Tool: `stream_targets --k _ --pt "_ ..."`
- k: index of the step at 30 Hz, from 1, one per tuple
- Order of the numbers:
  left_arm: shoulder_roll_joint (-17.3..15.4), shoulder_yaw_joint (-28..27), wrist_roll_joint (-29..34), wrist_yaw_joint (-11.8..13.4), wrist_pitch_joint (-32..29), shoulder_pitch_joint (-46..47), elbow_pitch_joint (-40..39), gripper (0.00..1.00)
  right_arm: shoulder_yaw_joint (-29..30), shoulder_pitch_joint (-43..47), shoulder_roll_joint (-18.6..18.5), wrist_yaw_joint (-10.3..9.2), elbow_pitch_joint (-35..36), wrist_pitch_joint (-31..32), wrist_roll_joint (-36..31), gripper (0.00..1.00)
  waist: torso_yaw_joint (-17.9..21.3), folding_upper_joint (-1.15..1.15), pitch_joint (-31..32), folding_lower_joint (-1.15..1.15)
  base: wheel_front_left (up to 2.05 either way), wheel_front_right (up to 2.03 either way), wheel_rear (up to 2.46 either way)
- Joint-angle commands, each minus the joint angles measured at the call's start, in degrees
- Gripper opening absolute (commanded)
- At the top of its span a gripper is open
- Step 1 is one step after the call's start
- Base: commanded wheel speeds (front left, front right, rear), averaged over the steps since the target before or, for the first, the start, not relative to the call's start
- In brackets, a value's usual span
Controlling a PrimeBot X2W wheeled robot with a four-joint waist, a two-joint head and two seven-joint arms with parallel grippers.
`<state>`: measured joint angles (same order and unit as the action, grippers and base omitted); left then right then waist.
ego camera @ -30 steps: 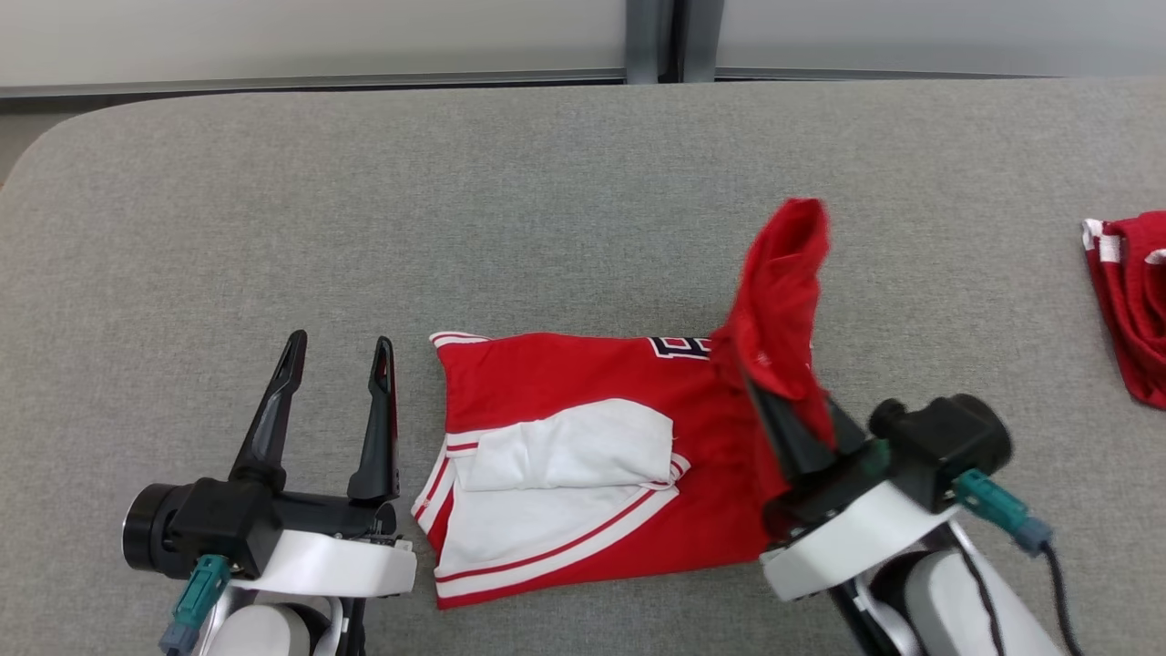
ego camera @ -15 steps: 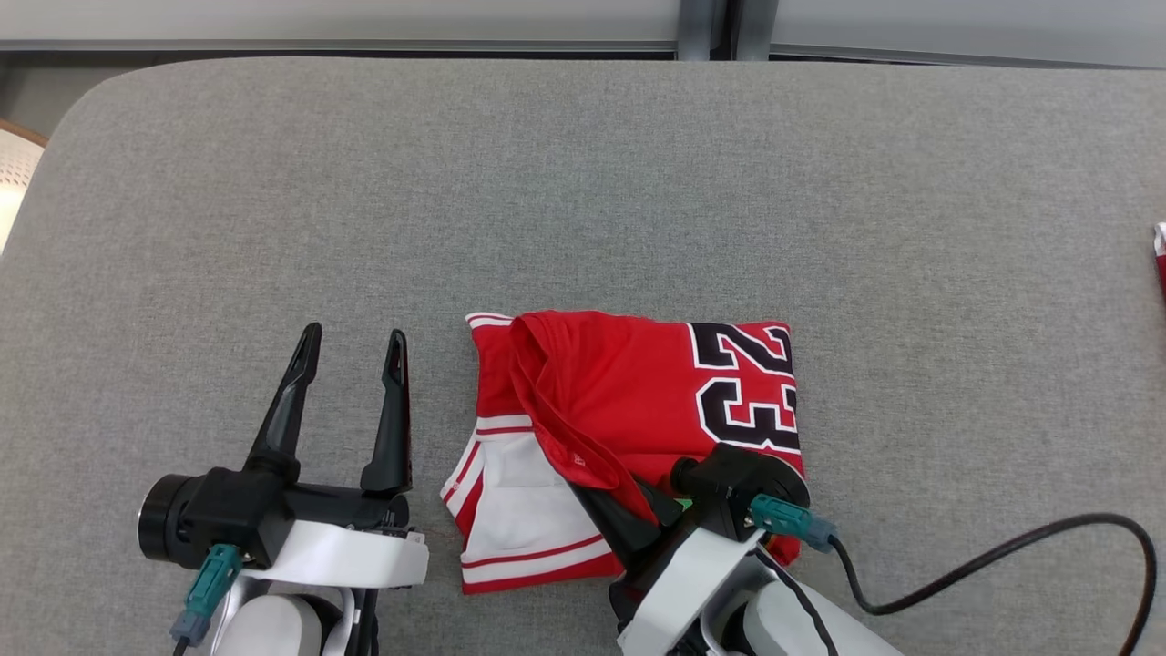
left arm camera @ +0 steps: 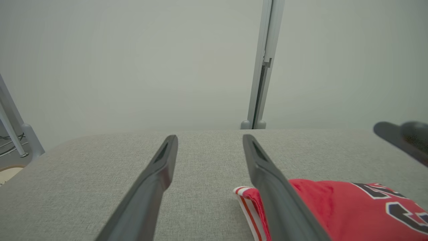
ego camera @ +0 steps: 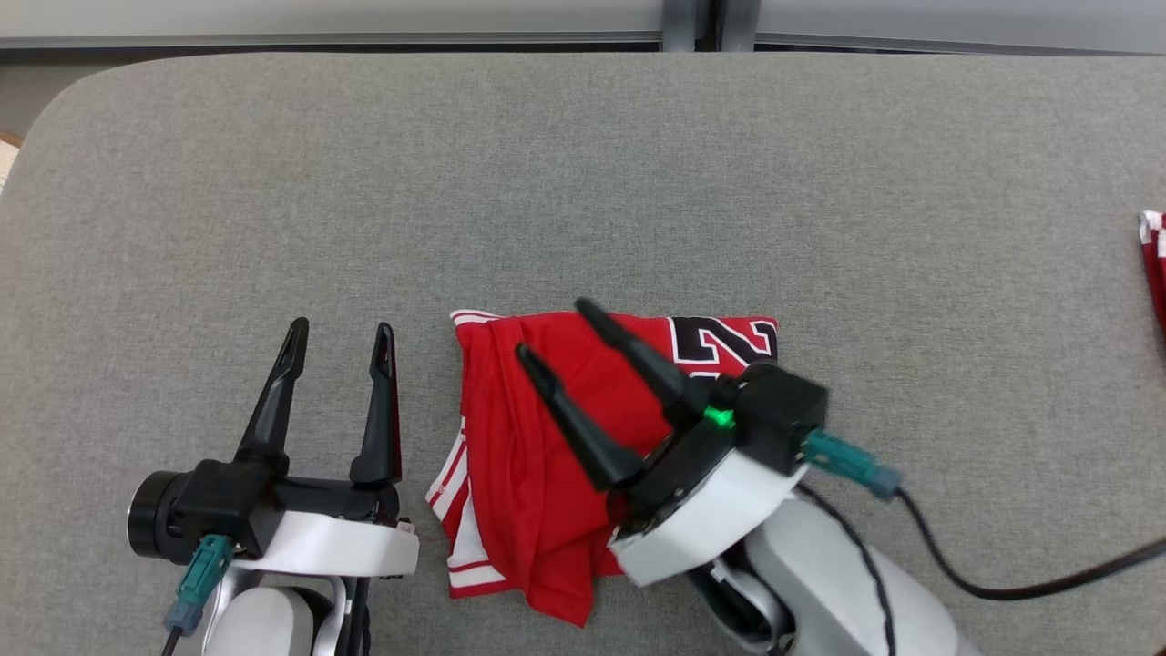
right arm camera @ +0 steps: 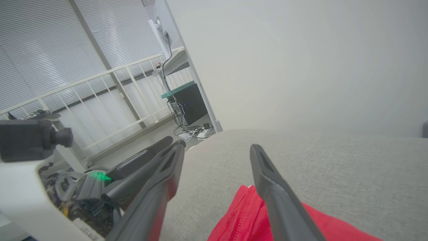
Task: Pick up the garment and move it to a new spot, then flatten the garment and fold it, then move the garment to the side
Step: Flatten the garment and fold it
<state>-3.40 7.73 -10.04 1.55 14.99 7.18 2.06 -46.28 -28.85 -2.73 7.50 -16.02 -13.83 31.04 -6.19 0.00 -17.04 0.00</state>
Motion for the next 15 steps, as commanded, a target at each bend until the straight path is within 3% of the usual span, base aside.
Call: stream_targets --k 1,15 --pt "-0.34 -0.50 0.43 -0.23 0.24 -0.06 0.09 1.00 3.98 0.18 -0.35 -0.02 2.16 -0.95 -1.95 1.00 0.61 0.00 0.27 0.00 0.00 0.00 0.00" --pt "-2.00 -3.12 1.34 -0.04 0.24 -1.75 -0.68 1.00 36.10 16.13 -5.66 -0.02 16.47 1.41 -15.65 1.00 3.51 0.00 2.35 0.00 0.00 0.00 0.00"
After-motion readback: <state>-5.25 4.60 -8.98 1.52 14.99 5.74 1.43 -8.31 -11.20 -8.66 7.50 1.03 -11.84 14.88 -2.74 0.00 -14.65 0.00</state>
